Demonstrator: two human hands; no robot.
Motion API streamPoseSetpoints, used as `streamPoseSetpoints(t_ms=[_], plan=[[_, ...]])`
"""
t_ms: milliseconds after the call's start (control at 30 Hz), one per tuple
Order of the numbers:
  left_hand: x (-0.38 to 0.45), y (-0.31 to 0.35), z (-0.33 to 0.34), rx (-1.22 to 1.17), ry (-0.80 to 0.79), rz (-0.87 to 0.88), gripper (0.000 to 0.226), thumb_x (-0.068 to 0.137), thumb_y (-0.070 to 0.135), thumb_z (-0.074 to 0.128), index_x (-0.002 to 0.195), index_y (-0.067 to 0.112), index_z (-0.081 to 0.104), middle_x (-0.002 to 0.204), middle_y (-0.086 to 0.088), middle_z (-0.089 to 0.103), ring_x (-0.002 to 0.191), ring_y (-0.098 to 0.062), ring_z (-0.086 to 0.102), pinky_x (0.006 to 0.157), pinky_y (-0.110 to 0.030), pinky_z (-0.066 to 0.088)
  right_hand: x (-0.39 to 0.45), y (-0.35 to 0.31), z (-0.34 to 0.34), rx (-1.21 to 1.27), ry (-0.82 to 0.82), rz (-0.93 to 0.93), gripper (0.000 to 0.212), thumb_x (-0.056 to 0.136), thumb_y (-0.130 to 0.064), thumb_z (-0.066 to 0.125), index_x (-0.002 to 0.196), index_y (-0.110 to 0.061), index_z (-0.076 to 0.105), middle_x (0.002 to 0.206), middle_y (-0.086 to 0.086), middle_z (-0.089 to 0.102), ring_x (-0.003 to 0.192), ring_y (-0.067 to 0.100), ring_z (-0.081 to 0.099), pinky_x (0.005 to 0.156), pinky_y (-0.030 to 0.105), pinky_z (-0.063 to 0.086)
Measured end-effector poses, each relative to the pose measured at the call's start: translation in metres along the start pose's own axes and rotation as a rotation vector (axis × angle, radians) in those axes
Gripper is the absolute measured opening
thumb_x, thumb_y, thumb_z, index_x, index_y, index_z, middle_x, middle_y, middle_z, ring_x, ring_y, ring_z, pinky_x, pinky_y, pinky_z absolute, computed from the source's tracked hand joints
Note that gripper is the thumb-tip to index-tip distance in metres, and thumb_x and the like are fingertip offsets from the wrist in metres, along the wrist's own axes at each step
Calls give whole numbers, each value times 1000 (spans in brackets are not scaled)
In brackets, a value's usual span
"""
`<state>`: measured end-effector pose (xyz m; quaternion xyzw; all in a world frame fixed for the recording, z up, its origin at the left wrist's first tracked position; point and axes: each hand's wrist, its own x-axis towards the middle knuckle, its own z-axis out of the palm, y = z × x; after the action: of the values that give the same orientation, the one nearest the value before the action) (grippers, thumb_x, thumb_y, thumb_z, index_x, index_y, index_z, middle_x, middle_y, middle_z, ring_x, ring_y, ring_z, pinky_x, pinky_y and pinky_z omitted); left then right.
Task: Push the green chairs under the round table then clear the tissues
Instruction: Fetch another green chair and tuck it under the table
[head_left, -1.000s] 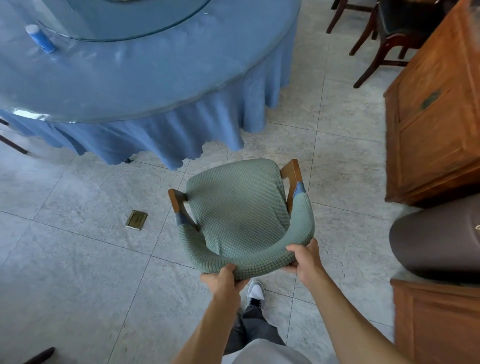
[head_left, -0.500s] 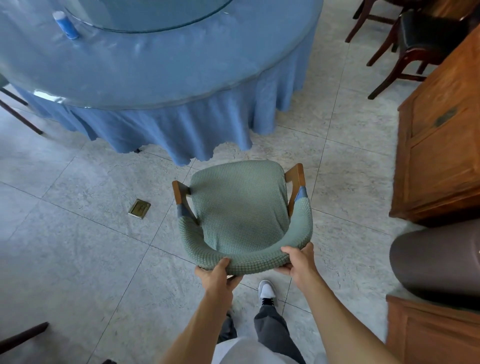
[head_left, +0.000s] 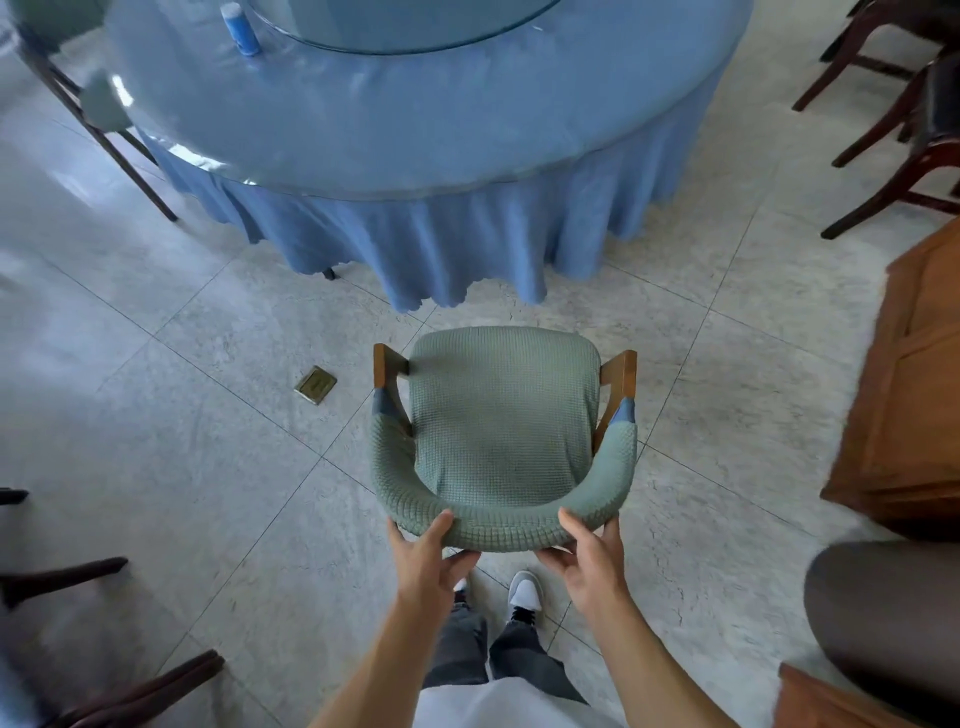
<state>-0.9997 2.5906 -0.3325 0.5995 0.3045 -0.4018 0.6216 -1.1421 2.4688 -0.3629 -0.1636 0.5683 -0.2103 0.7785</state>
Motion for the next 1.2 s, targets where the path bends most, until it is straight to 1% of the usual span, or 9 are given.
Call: streamPoseSetpoints(t_ms=[100,233,367,533,700,867,1000,1100,1200], plan=[[0,-2,3,-16,14,47,55,87,-4,68,126,24,42,119,-26,64,86,-43,73,70,-59,60,4,1,0,-1,11,-27,59,87,1,67,134,-31,48,125,15,61,106,39,65,70,52,59],[0,-1,8,-23,53,72,67,90,-4,63,139,30,34,118,-24,61,71,-36,74,68,-59,60,7,3,-2,3,16,-27,63,87,4,65,136,-29,45,129,15,57,108,39,62,70,54,59],[4,2,12,-8,75,114,52,90,-7,58,128,23,41,105,-18,62,61,-32,73,57,-51,61,10,-2,1,5,19,-25,65,86,6,64,136,-31,46,128,14,58,106,39,64,70,55,59],[14,12,27,-34,46,126,37,90,-11,55,109,20,46,105,-19,61,76,-40,69,63,-56,60,22,-18,13,7,-9,-26,67,88,6,62,138,-34,43,129,13,58,107,37,63,73,58,58],[27,26,47,-80,44,130,38,89,-12,54,113,17,45,105,-18,61,82,-40,69,60,-50,59,40,-39,29,-22,-30,-16,65,88,5,63,138,-32,43,128,12,59,105,38,65,70,55,59],[45,45,69,-76,64,115,52,89,-10,57,128,21,43,114,-20,60,88,-44,70,64,-54,60,60,-60,53,-58,-43,-9,60,89,4,63,135,-29,45,127,14,59,110,40,62,70,53,59],[62,66,86,-84,78,112,56,89,-7,59,133,23,42,112,-18,61,83,-43,71,63,-52,60,76,-77,76,-85,-51,-21,56,89,3,63,133,-26,46,127,14,59,111,38,62,73,57,59],[73,81,100,-92,77,111,60,90,-7,58,137,26,40,110,-16,62,74,-39,74,64,-53,60,89,-89,92,-103,-49,-25,54,89,3,63,132,-25,46,126,14,60,110,38,62,74,59,58],[86,96,115,-101,74,120,55,90,-6,58,132,25,41,111,-16,61,72,-37,74,64,-53,60,103,-103,111,-133,-45,-24,51,90,1,63,132,-22,45,127,16,59,110,39,63,72,54,59]])
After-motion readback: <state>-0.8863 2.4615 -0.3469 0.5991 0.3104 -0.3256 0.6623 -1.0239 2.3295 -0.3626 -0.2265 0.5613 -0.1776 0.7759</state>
